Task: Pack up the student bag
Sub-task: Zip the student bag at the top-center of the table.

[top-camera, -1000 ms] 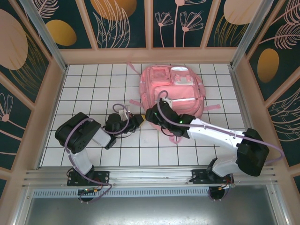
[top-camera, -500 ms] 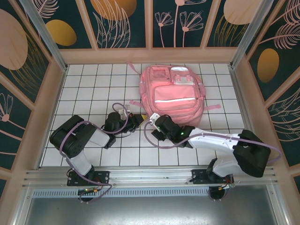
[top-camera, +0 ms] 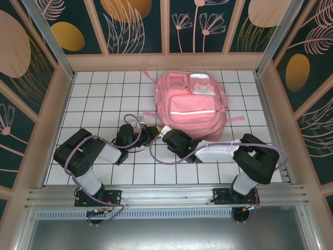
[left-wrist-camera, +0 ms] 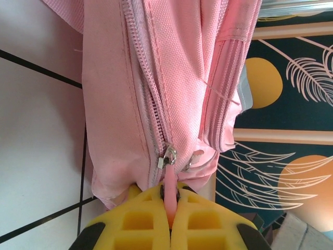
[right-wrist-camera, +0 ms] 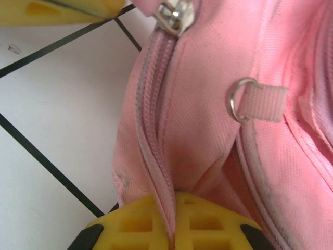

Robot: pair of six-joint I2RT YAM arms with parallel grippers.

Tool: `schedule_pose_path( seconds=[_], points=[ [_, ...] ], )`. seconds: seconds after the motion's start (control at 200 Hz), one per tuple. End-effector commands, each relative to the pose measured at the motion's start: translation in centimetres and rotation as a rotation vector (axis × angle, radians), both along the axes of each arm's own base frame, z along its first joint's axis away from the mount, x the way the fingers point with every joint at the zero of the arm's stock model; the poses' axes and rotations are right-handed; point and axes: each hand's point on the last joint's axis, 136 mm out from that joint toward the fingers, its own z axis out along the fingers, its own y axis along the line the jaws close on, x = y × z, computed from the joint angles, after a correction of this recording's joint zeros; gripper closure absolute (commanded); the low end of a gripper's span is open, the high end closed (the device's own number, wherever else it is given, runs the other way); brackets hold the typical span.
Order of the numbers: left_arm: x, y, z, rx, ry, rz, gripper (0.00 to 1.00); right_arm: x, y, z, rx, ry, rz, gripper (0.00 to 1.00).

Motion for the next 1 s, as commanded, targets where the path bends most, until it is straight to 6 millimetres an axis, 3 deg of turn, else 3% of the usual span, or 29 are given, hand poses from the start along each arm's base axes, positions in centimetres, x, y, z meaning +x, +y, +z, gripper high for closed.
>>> schedule_pose_path(
  seconds=[0.0,0.155,0.175,0.29,0.48,0.676,0.696,0.831,0.856,0.996],
  points=[
    [0.0,-0.5,2.6,-0.088,-0.047,-0.030,1.00,0.3,-1.4,2.3,0.083,-0.060,-0.073,1.00],
    [1.2,0.4,3.2,-0.134,-0.021,0.008,1.00,-0.7,-2.9,1.7,0.083,-0.030,-0.090,1.00],
    [1.5,0.5,2.2,-0.122,0.000,0.013,1.00,-0.8,-3.0,1.6,0.084,-0.028,-0.091,1.00],
    [2.2,0.4,2.2,-0.129,0.011,0.016,1.00,-1.2,-3.9,1.5,0.088,-0.026,-0.109,1.00],
    [1.7,1.0,1.5,-0.124,0.048,0.039,1.00,-1.0,-5.3,1.4,0.078,-0.044,-0.155,1.00],
    [0.8,2.2,0.4,-0.123,0.095,0.081,1.00,-0.7,-4.7,1.4,0.105,-0.044,-0.166,1.00],
    [0.8,2.3,1.2,-0.134,0.079,0.085,1.00,-0.8,-4.5,1.4,0.109,-0.045,-0.161,1.00],
    [1.5,2.5,1.3,-0.162,0.102,0.119,1.00,-1.4,-3.8,1.8,0.125,-0.049,-0.145,1.00],
    [1.6,2.6,0.3,-0.160,0.135,0.128,1.00,-1.6,-3.8,1.9,0.125,-0.051,-0.144,1.00],
    [2.5,2.4,0.2,-0.247,0.165,0.134,1.00,-2.5,-3.4,1.8,0.132,-0.045,-0.136,1.00]
  ],
)
